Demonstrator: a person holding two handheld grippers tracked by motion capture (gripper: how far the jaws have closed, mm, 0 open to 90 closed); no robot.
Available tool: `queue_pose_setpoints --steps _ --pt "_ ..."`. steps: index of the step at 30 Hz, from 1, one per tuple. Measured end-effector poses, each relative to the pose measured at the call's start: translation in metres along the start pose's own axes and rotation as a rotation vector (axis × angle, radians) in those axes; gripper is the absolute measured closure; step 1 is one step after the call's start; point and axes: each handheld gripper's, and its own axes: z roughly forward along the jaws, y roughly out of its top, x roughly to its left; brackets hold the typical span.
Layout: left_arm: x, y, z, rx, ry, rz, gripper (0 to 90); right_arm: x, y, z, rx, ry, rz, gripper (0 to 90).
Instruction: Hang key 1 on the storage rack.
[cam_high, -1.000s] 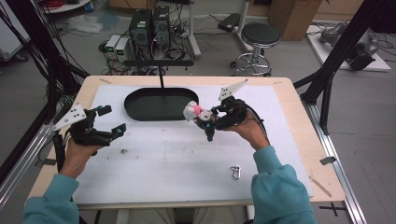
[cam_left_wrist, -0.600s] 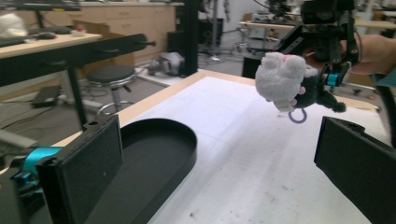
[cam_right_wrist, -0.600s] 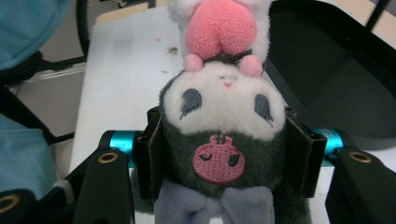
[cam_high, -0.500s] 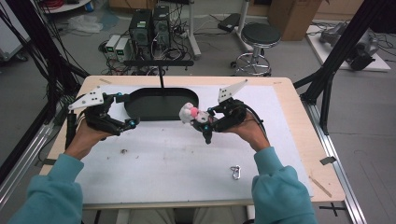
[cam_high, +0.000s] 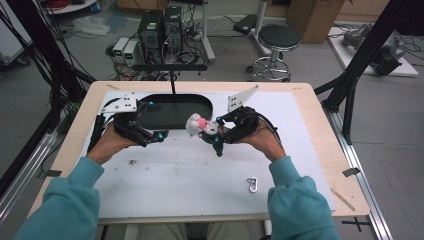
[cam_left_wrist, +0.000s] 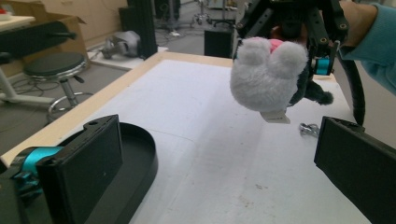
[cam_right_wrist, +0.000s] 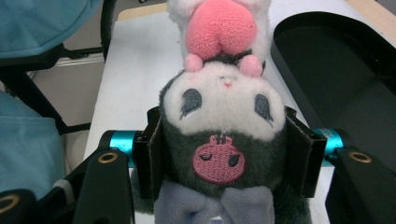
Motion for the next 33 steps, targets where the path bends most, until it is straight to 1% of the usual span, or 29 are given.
queue_pose_setpoints --steps 1,3,4,5,9,11,13,14,16,17,18,24,25,26,27,28,30,31,32,33 --pt "-0.001 0.001 0.003 0.0 -0.006 0.0 1.7 0.0 0.0 0.0 0.0 0.0 0.0 41.7" --pt "-0.002 0.004 0.01 0.007 -0.033 0.003 1.7 0.0 0.001 0.001 0.004 0.001 -0.003 41.7" --pt "-0.003 0.006 0.013 0.012 -0.044 0.007 1.7 0.0 0.001 0.002 0.003 0.014 -0.005 41.6" --pt "-0.004 0.008 0.016 0.015 -0.055 0.012 1.7 0.0 0.002 0.003 0.005 0.015 -0.006 41.6" --pt "-0.006 0.012 0.026 0.02 -0.082 0.026 1.7 0.001 0.003 0.004 0.013 0.02 -0.011 41.4" --pt "-0.007 0.012 0.03 0.027 -0.091 0.02 1.7 0.001 0.003 0.005 0.014 0.021 -0.009 41.4" --pt "-0.008 0.013 0.034 0.04 -0.099 0.024 1.7 0.001 0.003 0.004 0.016 0.025 -0.015 41.4" --pt "-0.009 0.013 0.037 0.048 -0.115 0.026 1.7 0.002 0.003 0.004 0.011 0.027 -0.017 41.4" --pt "-0.01 0.014 0.039 0.055 -0.121 0.031 1.7 0.002 0.003 0.004 0.01 0.031 -0.014 41.3" --pt "-0.011 0.014 0.041 0.055 -0.123 0.028 1.7 0.002 0.003 0.003 0.012 0.033 -0.019 41.4" --pt "-0.011 0.015 0.043 0.057 -0.13 0.033 1.7 0.003 0.003 0.004 0.013 0.037 -0.029 41.3" --pt "-0.015 0.015 0.056 0.083 -0.167 0.036 1.7 0.003 0.003 0.004 0.019 0.044 -0.036 41.2" --pt "-0.016 0.015 0.058 0.09 -0.168 0.039 1.7 0.003 0.003 0.004 0.019 0.047 -0.04 41.2" --pt "-0.017 0.015 0.06 0.11 -0.158 0.06 1.7 0.004 0.003 0.004 0.018 0.051 -0.042 41.1" --pt "-0.017 0.015 0.06 0.11 -0.158 0.06 1.7 0.004 0.003 0.005 0.018 0.053 -0.042 41.1" --pt "-0.017 0.014 0.061 0.113 -0.168 0.053 1.7 0.004 0.004 0.005 0.023 0.054 -0.049 41.1" --pt "-0.017 0.014 0.062 0.113 -0.166 0.051 1.7 0.004 0.004 0.006 0.025 0.055 -0.054 41.0" --pt "-0.017 0.014 0.063 0.111 -0.171 0.048 2.1 0.005 0.003 0.007 0.028 0.056 -0.051 41.0" --pt "-0.017 0.014 0.062 0.112 -0.179 0.05 8.2 0.004 0.003 0.007 0.029 0.057 -0.053 41.0" --pt "-0.017 0.014 0.063 0.111 -0.186 0.054 8.9 0.004 0.003 0.008 0.03 0.059 -0.054 41.0"
